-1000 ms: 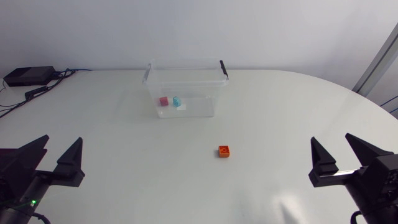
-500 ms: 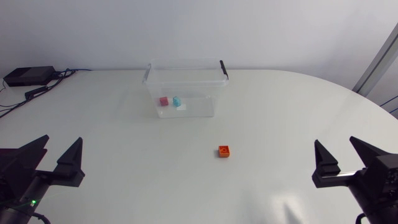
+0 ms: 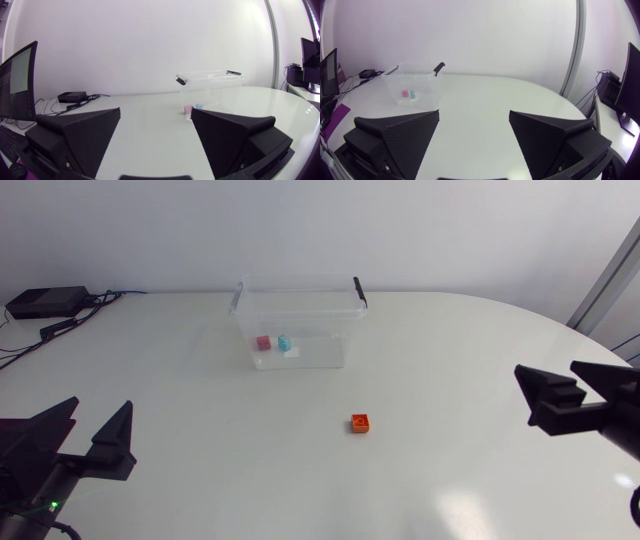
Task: Place the duplo bricks in the container
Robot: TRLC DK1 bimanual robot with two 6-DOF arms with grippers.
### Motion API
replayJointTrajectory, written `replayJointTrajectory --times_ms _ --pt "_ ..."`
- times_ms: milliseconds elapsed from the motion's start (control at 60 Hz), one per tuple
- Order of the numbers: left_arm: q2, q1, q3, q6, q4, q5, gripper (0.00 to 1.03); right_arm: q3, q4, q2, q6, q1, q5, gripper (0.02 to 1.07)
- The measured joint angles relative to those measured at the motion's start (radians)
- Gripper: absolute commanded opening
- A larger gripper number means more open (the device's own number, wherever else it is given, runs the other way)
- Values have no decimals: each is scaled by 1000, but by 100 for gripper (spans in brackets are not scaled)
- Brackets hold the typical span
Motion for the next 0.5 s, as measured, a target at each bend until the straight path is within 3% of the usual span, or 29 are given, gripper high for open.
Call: replayJointTrajectory --times_ms 200,500 --pt "0 0 0 0 0 0 99 249 -170 367 186 120 8 103" --pt "0 0 0 0 0 0 99 335 -196 683 265 271 76 103"
